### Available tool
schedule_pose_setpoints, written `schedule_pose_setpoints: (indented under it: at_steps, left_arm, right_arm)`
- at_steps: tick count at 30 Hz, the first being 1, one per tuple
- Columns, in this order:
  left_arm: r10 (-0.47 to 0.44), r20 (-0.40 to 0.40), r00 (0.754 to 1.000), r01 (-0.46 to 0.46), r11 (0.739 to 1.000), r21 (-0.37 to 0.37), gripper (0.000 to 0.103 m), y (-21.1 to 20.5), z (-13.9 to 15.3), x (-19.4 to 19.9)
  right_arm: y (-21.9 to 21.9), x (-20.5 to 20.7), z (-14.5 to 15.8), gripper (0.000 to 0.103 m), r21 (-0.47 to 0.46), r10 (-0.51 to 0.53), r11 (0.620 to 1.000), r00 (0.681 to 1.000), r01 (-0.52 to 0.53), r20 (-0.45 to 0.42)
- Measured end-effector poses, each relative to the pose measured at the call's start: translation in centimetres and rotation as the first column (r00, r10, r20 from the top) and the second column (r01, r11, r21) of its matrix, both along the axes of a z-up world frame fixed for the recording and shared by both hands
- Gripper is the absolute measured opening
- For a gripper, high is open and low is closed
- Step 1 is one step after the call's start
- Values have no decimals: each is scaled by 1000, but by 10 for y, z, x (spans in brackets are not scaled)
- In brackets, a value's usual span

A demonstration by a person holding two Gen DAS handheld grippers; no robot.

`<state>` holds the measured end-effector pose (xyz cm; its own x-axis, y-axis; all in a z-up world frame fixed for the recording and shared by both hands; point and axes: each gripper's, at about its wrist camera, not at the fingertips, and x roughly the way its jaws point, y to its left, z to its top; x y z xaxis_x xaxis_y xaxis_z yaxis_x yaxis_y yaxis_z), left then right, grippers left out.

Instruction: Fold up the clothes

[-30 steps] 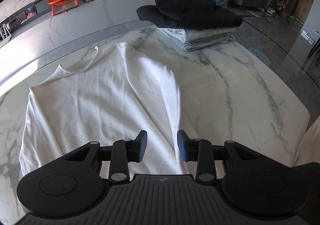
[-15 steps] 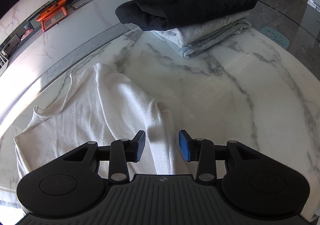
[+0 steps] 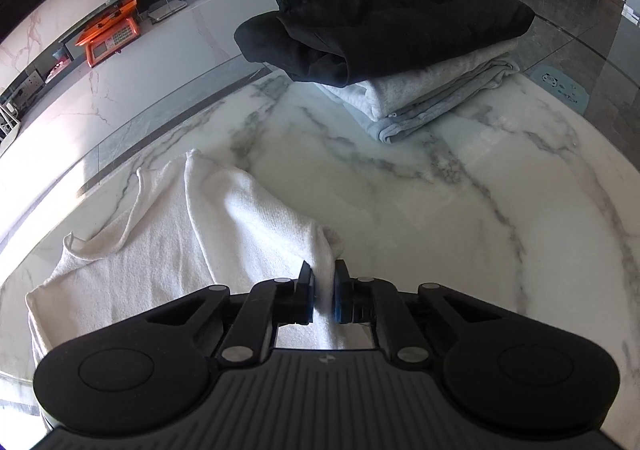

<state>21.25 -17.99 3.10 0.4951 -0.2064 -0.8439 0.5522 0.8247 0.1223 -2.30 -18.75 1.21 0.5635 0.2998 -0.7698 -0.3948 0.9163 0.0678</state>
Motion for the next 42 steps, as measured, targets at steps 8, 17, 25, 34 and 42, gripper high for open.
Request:
schedule_pose_setpoints:
  at_steps: [8, 17, 25, 34, 42]
  left_arm:
    - [34, -18, 999, -36, 993, -115, 7, 41, 40, 3]
    - [50, -154, 987, -89, 962, -258, 7, 118, 31, 20]
    - [82, -261, 962, -172, 923, -343, 7, 164, -24, 34]
    - [116, -291, 950, -228, 894, -387, 12, 178, -44, 36]
    - [184, -217, 959, -248, 915, -319, 24, 182, -35, 25]
  right_arm:
    - [5, -13, 30, 11, -42, 8, 999, 996, -4, 85]
    - [41, -13, 32, 11, -86, 94, 993, 991, -86, 91]
    - [63, 0, 9, 11, -108, 131, 986, 991, -129, 11]
    - [68, 2, -4, 11, -179, 138, 974, 990, -142, -37]
    - [58, -18, 5, 16, -110, 158, 979, 983, -169, -95]
